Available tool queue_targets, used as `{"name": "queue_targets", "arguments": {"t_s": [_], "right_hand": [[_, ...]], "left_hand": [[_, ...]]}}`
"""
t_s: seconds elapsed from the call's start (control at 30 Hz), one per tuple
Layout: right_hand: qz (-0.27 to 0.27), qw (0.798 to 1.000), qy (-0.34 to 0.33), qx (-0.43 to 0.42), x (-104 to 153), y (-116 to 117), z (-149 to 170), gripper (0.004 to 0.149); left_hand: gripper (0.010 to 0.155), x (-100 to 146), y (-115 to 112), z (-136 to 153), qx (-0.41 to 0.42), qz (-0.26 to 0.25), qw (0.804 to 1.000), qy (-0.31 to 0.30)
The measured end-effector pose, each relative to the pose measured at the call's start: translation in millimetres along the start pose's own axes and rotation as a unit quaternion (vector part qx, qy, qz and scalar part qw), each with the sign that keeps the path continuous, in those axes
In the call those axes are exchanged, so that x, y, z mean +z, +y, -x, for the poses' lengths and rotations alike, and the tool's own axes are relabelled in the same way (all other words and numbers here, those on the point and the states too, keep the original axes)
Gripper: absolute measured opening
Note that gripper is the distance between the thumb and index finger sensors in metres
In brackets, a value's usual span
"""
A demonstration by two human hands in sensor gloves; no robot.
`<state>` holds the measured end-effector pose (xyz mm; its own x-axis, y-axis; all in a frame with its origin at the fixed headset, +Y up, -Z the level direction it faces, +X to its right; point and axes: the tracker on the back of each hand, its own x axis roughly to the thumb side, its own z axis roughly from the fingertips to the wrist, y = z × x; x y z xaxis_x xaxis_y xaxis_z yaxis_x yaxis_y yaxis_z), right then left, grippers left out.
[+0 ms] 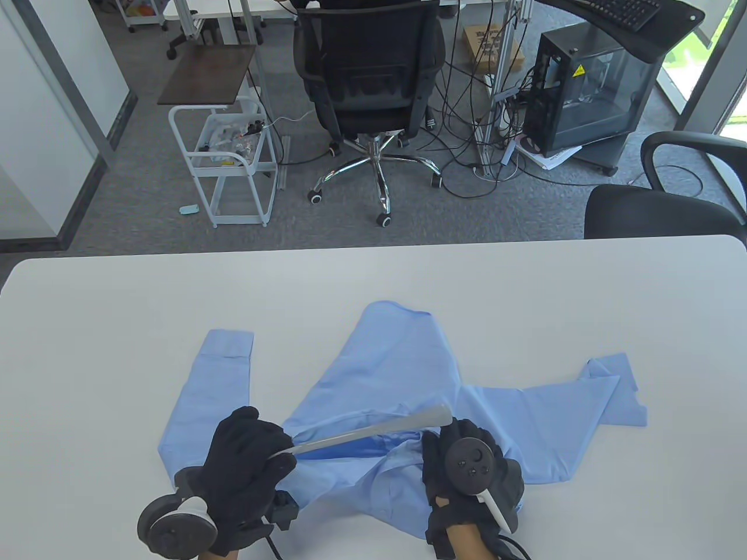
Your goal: Remove long-sleeve shirt from gray hanger
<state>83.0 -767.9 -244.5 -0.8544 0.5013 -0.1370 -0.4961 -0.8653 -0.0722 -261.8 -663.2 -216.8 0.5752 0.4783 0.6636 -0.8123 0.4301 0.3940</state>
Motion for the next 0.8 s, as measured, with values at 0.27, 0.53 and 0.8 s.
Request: {"name": "queue_targets", "arguments": {"t_s": [0.27,0.53,0.8], "right_hand": [[0.017,0.992,0.053,-0.109,1,-9,17,0.072],[0.234,0.967,-0.035,-0.096,17,-31,15,0.068],[0.242,0.940,-0.239,-0.019,37,-21,-29,0.068]], "left_hand": [[0.047,0,0,2,-0.006,0.001,1.000,0.007],[0.047,0,0,3,-0.015,0.006,1.000,0.006],[0.047,1,-11,-12,-0.051,0.034,0.997,-0.039]]}}
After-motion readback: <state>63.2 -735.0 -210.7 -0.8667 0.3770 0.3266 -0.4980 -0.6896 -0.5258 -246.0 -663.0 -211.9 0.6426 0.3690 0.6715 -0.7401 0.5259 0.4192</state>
